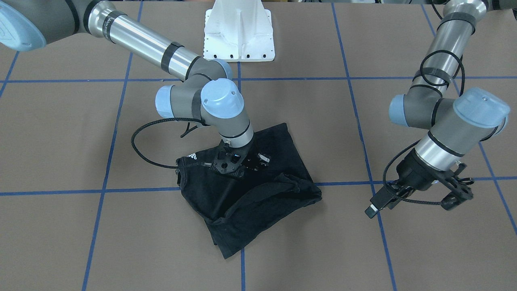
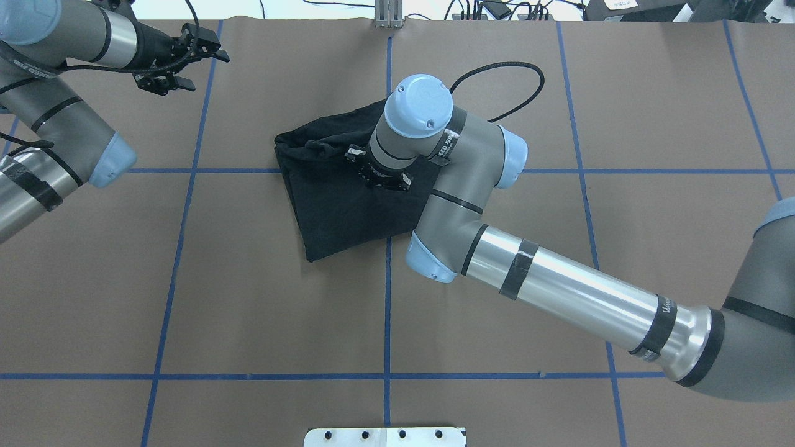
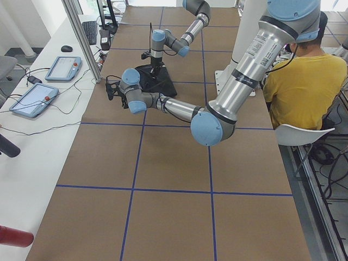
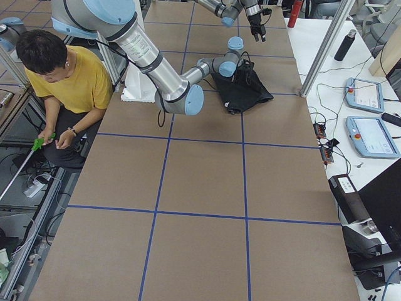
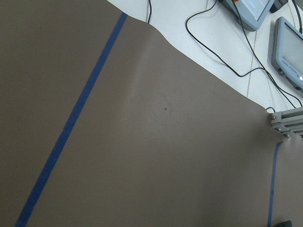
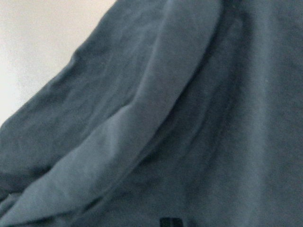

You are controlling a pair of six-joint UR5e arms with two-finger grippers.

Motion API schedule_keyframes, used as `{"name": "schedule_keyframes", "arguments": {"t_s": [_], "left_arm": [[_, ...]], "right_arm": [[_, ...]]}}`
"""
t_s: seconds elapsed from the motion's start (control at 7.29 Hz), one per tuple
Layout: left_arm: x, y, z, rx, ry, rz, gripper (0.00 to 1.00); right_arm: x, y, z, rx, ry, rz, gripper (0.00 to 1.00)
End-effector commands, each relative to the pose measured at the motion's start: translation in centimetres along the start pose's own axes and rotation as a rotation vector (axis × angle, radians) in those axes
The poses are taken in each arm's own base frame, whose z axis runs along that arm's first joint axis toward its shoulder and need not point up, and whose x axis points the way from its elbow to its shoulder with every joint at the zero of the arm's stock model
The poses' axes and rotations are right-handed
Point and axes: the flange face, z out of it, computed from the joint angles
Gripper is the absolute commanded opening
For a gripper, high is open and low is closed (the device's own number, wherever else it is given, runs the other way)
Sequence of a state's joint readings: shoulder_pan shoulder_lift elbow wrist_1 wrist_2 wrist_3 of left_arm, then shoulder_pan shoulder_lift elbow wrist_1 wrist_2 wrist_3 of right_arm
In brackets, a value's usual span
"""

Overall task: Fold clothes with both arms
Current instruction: 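Press and tuck the folded shirt's far edge with the right gripper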

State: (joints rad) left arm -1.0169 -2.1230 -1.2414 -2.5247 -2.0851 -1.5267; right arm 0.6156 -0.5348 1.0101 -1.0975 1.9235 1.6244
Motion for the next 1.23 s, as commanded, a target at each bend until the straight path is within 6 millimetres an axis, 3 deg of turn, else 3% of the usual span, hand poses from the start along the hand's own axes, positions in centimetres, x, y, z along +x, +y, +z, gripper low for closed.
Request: {"name": "schedule_keyframes", "arguments": {"t_s": [0.0,0.27,0.41,0.69,1.1], "left_arm": [[-0.9,0.1,0.1,0.003,-0.01,-0.004,1.0],[-2.4,0.5,0.4,-0.001,-0.023,-0.011,1.0],[-2.7,0.4,0.3,0.0,-0.025,-0.013,1.0],[-2.9,0.5,0.4,-0.002,-0.028,-0.014,1.0],[-3.2,0.3,0.2,0.001,-0.03,-0.015,1.0]], "right_arm": [[-5.1,-3.9,-0.2,0.033,0.041,0.021,0.0],[-5.3,-6.2,0.6,0.058,0.063,0.011,0.0],[-5.1,-7.0,2.7,0.061,0.037,0.004,0.0],[-6.9,-7.7,1.6,0.066,0.024,0.008,0.0],[-6.7,-7.9,2.0,0.07,0.031,0.011,0.0]]}}
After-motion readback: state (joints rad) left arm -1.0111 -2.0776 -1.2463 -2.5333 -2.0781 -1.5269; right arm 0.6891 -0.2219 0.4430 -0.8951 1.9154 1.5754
